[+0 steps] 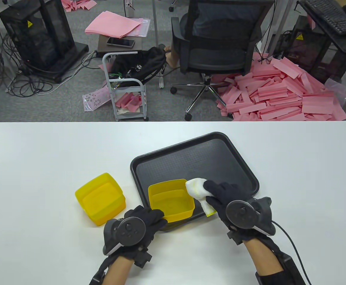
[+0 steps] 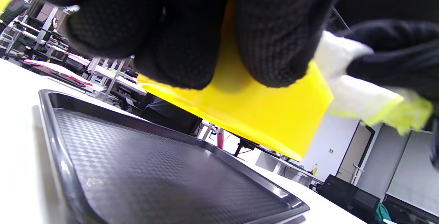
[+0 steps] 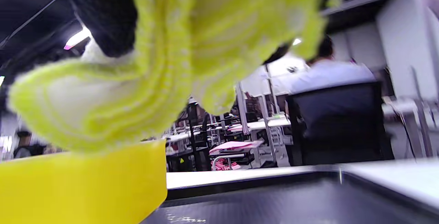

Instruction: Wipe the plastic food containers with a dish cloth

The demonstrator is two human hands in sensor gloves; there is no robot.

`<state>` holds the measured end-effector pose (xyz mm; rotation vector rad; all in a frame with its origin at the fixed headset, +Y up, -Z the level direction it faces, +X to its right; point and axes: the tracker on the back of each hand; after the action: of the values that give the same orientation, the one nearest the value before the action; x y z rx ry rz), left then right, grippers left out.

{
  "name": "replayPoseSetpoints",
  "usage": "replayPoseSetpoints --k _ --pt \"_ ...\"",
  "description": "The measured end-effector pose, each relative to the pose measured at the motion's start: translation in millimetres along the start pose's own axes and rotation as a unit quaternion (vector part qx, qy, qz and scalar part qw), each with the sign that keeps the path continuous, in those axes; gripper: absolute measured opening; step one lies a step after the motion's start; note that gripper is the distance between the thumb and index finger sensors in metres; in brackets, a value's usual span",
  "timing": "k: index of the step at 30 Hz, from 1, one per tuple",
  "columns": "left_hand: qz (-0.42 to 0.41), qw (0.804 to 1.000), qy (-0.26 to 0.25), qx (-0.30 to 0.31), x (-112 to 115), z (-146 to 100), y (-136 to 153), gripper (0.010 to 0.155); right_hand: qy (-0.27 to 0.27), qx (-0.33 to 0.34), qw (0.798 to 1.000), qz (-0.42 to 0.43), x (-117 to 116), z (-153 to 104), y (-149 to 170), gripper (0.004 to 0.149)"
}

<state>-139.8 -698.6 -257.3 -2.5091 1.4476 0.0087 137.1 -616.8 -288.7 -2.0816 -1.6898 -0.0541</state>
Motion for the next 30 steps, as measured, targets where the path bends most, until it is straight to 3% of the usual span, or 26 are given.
replayPoseSetpoints --k 5,11,16,22,30 --pt "-0.002 1.0 -0.003 0.011 -1.9 -2.6 -4.5 0.04 -0.013 0.104 0.983 -0.147 8.4 15.6 -56.0 0.046" --pt "0.005 0.999 0.006 0.031 -1.2 -5.2 -10.1 0.04 -0.082 0.218 0.924 -0.304 -21.6 12.2 -110.8 0.044" --pt "-0.005 0.999 0.014 0.051 0.2 -7.1 -15.5 0.04 -0.121 0.214 0.933 -0.264 -34.5 16.4 -125.4 0.047" --pt "-0.014 0.997 0.02 0.07 -0.5 -9.7 -21.5 0.039 -0.125 0.174 0.951 -0.224 -35.5 36.1 -129.4 0.051" --pt "-0.003 0.998 0.006 0.066 -2.6 -12.3 -23.9 0.039 -0.094 0.136 0.952 -0.256 -44.3 53.8 -131.0 0.051"
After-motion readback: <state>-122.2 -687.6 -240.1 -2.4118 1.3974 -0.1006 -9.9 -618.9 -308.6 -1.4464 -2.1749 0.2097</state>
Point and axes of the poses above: the tracker on the back of each hand, its own y axis roughly to the little-finger side, its own z axis roughly from the wrist to the fingertips, x = y × z, and after that the axes turned 11 degrees about -x, right-handed
